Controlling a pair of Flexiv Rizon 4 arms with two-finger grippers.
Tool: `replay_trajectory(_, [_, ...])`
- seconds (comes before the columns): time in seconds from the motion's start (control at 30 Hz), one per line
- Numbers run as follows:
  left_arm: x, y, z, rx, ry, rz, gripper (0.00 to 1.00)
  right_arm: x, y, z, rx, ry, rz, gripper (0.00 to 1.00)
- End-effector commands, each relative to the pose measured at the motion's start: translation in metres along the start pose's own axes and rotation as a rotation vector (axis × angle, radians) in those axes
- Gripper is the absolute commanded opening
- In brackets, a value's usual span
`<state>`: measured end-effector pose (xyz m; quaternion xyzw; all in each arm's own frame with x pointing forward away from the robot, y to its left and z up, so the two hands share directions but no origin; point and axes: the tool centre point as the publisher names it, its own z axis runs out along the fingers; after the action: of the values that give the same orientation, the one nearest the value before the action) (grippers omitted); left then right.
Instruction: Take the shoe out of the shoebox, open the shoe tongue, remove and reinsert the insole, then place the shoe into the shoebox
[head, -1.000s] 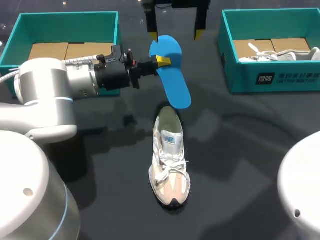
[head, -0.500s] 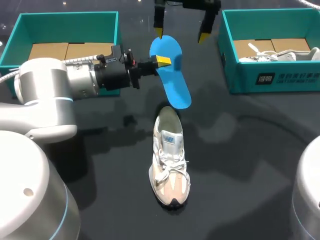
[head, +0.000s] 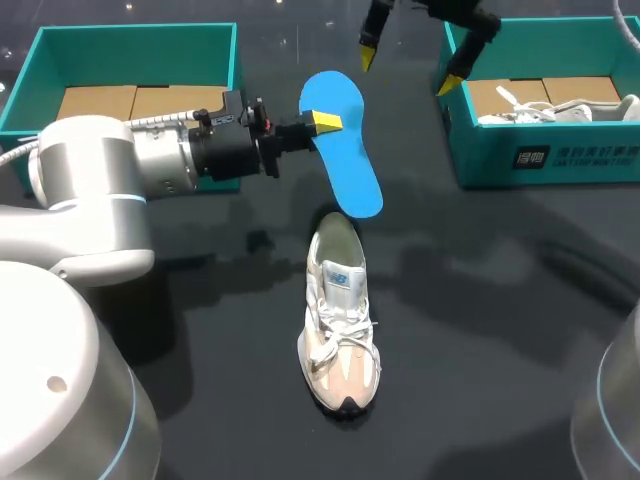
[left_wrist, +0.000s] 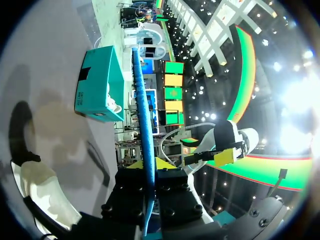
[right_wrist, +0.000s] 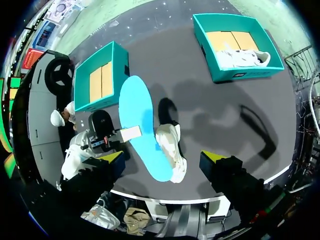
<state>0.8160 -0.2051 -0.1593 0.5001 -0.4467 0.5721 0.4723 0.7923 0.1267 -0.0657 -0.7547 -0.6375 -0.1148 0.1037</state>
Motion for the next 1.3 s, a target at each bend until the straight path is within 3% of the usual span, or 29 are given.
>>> replay_trajectory(0.03, [0.0,0.001,0.001,0.003,0.0,0.001,0.0,-0.019,-0.004,-0.001,-0.001,0.366,0.005,1.0])
replay_trajectory(0.53, [0.0,0.001,0.001,0.003,0.0,0.001,0.0,-0.047,-0.003,0.024,0.082,0.671,0.008,1.0])
replay_trajectory(1.3, [0.008,0.0,-0.002,0.01,0.008,0.064,0.0,-0.059,-0.008,0.043,0.065,0.9,0.022,1.0])
